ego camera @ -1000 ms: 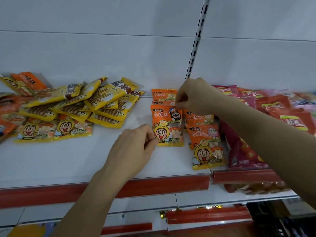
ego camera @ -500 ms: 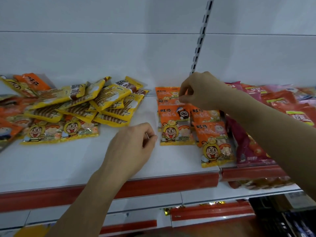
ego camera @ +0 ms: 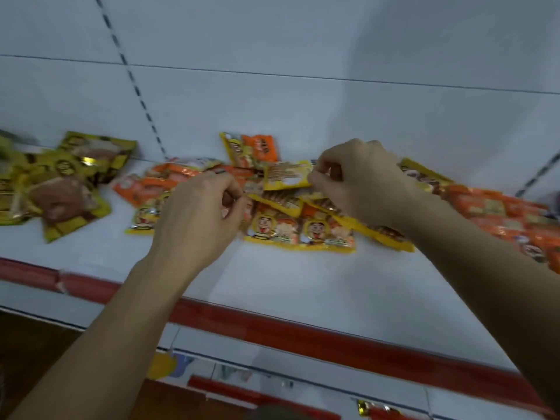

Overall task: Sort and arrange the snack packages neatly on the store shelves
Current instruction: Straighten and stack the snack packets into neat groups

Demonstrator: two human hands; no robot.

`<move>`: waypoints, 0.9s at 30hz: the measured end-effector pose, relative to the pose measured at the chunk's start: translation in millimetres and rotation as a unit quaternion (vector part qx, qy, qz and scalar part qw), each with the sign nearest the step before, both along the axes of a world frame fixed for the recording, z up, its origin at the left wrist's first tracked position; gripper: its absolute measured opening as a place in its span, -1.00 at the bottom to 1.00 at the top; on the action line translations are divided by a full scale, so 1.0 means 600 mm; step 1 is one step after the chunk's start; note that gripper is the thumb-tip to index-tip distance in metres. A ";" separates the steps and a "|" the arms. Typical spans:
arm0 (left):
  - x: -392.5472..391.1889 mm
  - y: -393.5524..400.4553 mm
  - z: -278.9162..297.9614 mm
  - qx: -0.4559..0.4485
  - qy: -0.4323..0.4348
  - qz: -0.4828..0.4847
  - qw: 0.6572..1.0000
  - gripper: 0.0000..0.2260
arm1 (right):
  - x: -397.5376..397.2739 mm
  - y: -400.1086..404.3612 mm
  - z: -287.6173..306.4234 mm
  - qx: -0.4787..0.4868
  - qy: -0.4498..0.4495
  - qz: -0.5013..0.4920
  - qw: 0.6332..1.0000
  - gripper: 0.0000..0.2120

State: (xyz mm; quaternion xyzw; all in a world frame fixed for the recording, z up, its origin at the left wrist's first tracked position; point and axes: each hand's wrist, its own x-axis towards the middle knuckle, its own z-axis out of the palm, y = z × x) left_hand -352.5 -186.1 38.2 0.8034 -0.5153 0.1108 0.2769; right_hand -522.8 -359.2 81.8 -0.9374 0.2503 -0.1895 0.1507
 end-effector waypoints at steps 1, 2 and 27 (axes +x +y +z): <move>0.023 0.015 -0.004 -0.001 0.008 0.008 1.000 -0.94 | 0.031 0.015 -0.003 0.005 0.011 0.009 1.000 -0.75; 0.046 0.029 -0.010 -0.001 0.017 0.014 1.000 -0.94 | 0.061 0.030 -0.006 0.011 0.023 0.018 1.000 -0.74; 0.127 0.093 -0.062 -0.067 0.281 -0.101 0.952 -0.88 | 0.127 0.148 -0.077 0.310 -0.197 -0.095 0.925 -0.88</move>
